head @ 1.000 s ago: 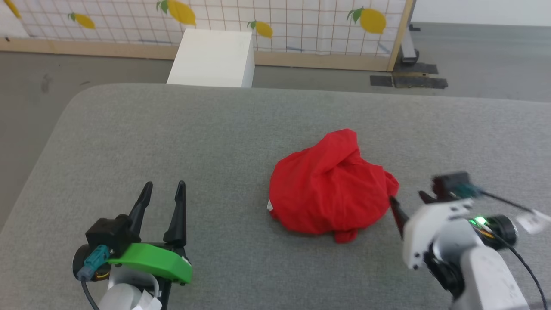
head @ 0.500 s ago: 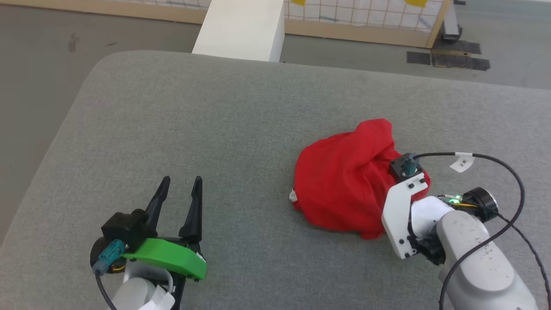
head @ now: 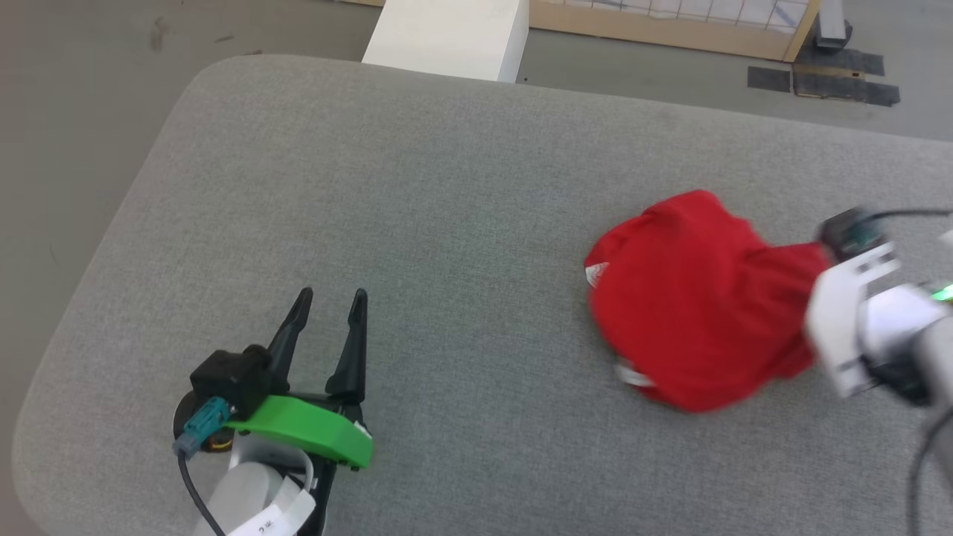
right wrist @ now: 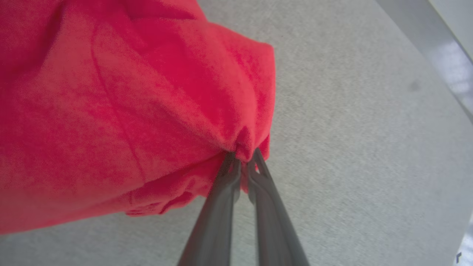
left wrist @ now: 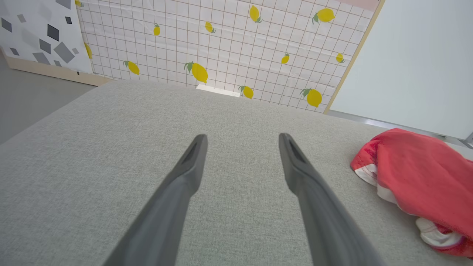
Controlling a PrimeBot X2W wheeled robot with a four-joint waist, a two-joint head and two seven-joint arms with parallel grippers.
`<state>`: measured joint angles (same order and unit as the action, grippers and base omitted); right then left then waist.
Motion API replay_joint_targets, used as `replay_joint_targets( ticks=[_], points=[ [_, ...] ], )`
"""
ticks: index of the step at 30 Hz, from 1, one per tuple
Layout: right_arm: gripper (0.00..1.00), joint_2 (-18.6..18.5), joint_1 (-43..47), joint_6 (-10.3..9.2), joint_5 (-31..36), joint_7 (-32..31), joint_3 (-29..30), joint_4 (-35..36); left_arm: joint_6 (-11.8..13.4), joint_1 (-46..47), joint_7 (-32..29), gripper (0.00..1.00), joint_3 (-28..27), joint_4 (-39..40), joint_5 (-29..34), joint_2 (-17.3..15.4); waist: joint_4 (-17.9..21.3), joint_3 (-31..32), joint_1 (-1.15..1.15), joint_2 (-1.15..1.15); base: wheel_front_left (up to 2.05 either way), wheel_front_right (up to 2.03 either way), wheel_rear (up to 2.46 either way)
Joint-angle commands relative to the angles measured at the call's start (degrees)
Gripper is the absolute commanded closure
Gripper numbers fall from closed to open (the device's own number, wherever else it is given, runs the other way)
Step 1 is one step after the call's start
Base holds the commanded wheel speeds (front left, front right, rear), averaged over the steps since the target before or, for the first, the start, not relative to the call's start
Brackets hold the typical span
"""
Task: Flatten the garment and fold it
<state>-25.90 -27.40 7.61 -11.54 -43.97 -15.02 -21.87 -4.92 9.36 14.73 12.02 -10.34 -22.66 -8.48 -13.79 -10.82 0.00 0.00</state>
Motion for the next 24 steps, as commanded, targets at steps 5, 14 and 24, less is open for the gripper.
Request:
replay_joint_targets(
  ticks=[5, 14, 24],
  points=[
    [1.0, -9.5, -4.2, -0.12, 2.1, -1.4, 2.1, 1.0, -1.0, 2.4, 0.3, 0.0, 0.9, -0.5, 1.0, 1.0, -1.4, -2.0, 0.0, 0.0, 0.0, 0.0, 0.0],
    [0.0, -5.0, -5.6, -0.12, 8.2, 10.7, 14.6, -5.1, -1.9, 3.9, 0.3, 0.0, 1.8, -2.5, 1.2, 1.5, -2.0, -2.2, 0.0, 0.0, 0.0, 0.0, 0.0],
    [0.0, 6.5, -0.3, -0.12, 4.1, 28.5, 27.2, 2.6, -2.1, 2.1, 0.3, 0.0, 1.9, -3.6, 1.0, 1.2, 2.5, 3.4, 0.0, 0.0, 0.0, 0.0, 0.0]
  ],
)
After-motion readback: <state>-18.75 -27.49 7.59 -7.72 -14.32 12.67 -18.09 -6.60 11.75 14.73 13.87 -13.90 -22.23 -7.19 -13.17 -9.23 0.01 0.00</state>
